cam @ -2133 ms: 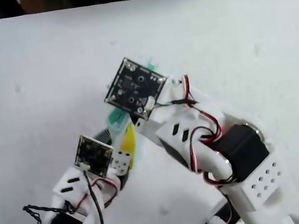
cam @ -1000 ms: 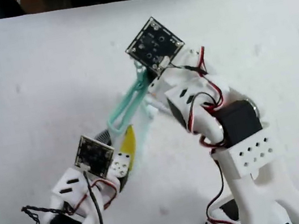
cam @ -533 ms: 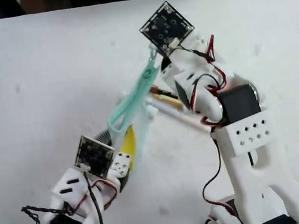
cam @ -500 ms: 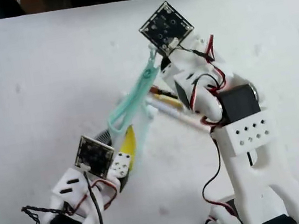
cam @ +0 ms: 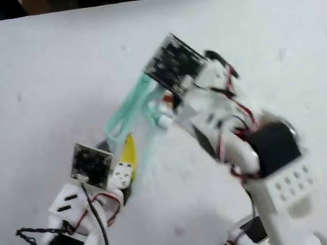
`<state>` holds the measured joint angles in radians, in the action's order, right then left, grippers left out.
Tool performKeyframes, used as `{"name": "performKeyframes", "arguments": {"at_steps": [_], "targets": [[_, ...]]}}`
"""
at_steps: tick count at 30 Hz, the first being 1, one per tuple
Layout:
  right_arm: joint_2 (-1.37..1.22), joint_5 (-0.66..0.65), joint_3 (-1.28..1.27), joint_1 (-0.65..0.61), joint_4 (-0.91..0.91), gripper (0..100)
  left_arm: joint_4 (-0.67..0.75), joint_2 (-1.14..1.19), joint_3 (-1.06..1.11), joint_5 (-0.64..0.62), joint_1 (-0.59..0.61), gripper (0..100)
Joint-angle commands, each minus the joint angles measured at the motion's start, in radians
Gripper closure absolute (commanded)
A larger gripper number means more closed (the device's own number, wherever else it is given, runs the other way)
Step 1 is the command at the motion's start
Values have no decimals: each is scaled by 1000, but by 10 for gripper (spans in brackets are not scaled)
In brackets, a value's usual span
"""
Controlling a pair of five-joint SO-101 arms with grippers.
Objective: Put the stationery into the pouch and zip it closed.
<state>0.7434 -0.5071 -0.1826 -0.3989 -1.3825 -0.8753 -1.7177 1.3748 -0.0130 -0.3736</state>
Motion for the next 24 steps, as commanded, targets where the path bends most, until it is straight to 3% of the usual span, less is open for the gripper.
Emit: {"name": "performKeyframes", "arguments": {"at_steps": [1, 4, 8, 16, 20, 24], "targets": [[82, -35, 38, -1, -130, 683, -40, -25, -114, -23, 125, 979], [102, -103, 38, 13, -162, 683, -80, -25, -160, -95, 191, 979], [65, -72, 23, 4, -137, 695, -75, -25, -164, -121, 245, 979], [-176, 5, -103, 2, 54, 884, -32, -25, -140, -207, 360, 979], [-335, -3, -101, -61, 145, 906, 58, -25, -77, -213, 395, 979], [-487, -3, -101, -127, 251, 907, 61, -25, -71, -267, 438, 979]]}}
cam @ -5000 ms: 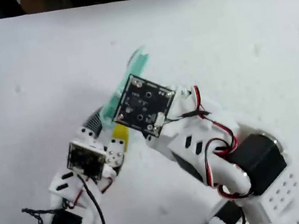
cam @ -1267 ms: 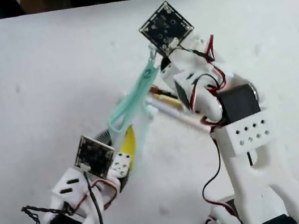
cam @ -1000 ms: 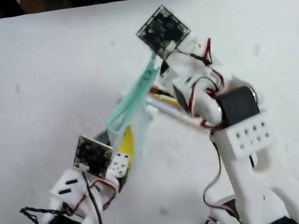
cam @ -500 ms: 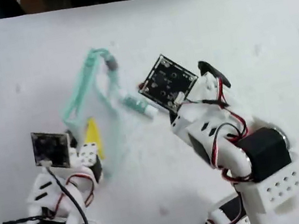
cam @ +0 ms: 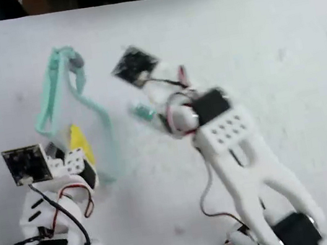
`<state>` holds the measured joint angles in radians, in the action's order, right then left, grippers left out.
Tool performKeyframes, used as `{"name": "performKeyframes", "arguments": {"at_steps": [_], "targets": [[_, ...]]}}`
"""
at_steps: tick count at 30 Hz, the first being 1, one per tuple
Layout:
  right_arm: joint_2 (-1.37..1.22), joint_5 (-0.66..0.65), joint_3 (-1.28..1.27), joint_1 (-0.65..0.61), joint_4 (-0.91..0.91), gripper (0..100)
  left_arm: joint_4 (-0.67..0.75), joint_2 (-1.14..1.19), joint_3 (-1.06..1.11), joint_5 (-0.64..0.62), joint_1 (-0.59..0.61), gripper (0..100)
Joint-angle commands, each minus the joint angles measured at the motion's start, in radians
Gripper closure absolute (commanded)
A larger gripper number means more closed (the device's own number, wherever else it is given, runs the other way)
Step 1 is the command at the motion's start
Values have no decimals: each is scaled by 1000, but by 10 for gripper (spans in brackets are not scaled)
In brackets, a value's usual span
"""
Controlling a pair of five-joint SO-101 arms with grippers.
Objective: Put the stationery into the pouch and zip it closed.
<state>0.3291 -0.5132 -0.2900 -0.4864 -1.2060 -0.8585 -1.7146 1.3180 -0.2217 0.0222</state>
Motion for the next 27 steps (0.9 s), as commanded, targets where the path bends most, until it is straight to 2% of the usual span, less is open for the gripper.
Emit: {"name": "performKeyframes", "arguments": {"at_steps": [1, 4, 12, 18, 27], "targets": [[-110, 3, 8, -42, 97, 907, 44, -28, -12, -75, 58, 979], [-205, 3, 8, -24, 134, 907, 44, -28, -11, -95, 90, 979], [-409, 5, 97, -15, 226, 906, 44, -28, -8, -94, 84, 979], [-598, 12, 256, -8, 226, 814, 43, -28, -8, -94, 84, 979], [-773, 5, 400, -12, 226, 860, 43, -28, -8, -92, 84, 979]]}}
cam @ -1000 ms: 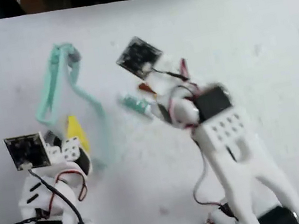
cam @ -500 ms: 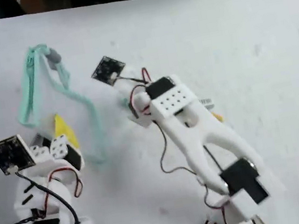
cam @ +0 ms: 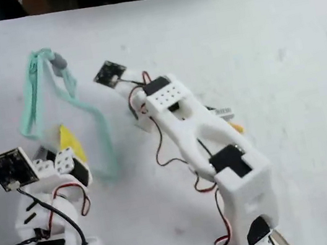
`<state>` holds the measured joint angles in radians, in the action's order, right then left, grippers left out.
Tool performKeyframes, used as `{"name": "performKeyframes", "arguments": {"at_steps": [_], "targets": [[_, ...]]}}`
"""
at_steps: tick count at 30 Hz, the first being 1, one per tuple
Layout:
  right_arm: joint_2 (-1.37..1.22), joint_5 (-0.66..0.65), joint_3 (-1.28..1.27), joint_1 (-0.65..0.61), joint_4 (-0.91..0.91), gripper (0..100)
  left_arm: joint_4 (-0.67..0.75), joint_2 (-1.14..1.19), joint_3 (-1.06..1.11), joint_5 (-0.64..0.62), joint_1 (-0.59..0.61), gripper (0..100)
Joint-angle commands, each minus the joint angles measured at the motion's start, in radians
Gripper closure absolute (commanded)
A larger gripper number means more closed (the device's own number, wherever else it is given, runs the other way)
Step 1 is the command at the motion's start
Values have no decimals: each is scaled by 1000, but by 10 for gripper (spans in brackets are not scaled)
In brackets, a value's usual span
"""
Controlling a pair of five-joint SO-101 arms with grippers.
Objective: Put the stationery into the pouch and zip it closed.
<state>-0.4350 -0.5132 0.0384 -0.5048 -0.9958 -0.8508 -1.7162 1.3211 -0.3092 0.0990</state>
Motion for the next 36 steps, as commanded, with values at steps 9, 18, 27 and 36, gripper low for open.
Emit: {"name": "performKeyframes", "arguments": {"at_steps": [9, 18, 27, 36], "targets": [[12, 5, 75, 41, -147, 863, 35, -27, -9, -5, 7, 979], [18, 3, 11, 47, -157, 865, 21, -27, -9, -2, -31, 979], [76, 11, -68, 85, -68, 971, 29, -27, -9, 38, -68, 979], [504, -3, -78, 415, -291, 981, 115, -27, 38, 130, -312, 979]]}}
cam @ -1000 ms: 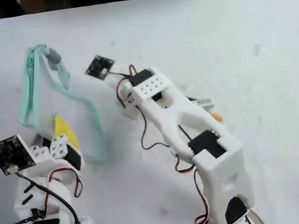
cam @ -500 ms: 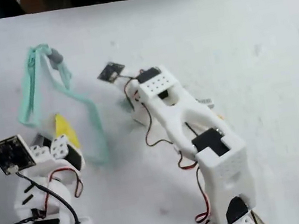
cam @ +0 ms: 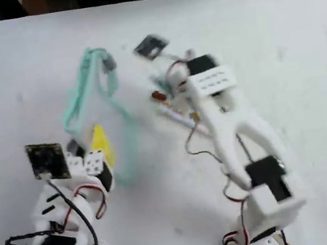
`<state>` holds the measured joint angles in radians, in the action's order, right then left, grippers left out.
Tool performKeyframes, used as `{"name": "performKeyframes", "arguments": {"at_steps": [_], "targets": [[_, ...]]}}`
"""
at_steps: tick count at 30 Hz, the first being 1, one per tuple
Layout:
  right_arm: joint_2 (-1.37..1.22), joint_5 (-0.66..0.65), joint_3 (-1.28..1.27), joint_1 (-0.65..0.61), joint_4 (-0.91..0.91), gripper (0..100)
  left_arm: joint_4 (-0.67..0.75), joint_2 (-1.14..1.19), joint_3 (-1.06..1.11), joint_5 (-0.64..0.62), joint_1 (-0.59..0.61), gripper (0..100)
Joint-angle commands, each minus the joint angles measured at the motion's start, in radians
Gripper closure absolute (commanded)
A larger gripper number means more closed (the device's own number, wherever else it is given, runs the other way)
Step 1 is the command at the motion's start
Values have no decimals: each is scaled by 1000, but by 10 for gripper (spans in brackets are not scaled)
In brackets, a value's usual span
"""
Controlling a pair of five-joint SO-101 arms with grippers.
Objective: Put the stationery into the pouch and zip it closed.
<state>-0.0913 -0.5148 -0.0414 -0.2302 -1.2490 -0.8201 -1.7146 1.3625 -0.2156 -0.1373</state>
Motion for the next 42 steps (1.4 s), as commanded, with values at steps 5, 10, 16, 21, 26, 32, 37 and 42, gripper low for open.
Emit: {"name": "performKeyframes", "arguments": {"at_steps": [5, 10, 16, 21, 26, 32, 37, 42], "targets": [[186, -150, -129, 363, -5, 981, 150, -28, 0, 41, -101, 979], [120, -206, -305, 460, 180, 981, 164, -28, 48, 103, -177, 979], [61, -206, -402, 460, 315, 981, 157, -28, 84, 124, -199, 979], [51, -201, -407, 446, 312, 873, 153, -28, 86, 120, -194, 969], [53, -207, -402, 441, 289, 664, 75, -28, 78, 110, -182, 834], [124, -290, -385, 374, 154, 758, 71, -28, 77, 95, -185, 830], [306, -290, -402, 254, 59, 807, 71, -28, 77, 92, -185, 832], [423, -299, -578, 90, 162, 808, 135, -28, 78, 94, -88, 987]]}}
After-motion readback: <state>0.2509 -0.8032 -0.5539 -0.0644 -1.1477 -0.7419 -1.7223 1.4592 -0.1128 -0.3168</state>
